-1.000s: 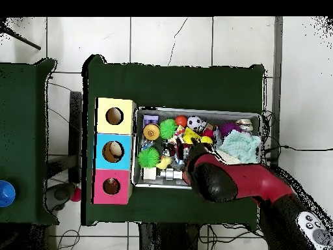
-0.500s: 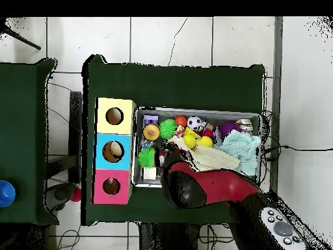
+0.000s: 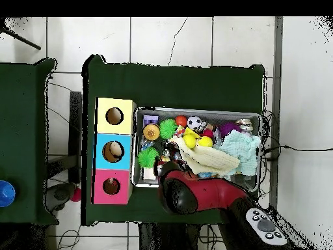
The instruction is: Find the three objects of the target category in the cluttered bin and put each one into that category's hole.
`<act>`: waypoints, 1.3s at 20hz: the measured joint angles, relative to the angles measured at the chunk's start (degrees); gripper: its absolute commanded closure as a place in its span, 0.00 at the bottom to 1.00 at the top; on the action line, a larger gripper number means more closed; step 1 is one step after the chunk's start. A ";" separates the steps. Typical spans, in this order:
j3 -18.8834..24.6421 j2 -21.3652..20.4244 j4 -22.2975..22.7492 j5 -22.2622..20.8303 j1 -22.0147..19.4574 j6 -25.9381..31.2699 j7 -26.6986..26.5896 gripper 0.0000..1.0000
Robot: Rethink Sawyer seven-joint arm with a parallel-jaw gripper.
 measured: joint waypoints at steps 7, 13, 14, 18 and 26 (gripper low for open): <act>-4.87 1.44 -0.01 0.01 0.75 -0.47 0.00 0.00; -6.08 2.16 -0.01 0.02 0.72 -3.97 0.00 0.00; -6.07 2.35 -0.02 0.02 0.70 -5.16 0.00 0.00; -6.07 3.22 -0.01 0.04 0.55 -9.92 0.00 0.00; -6.07 5.42 0.12 0.09 0.52 -17.42 0.00 0.00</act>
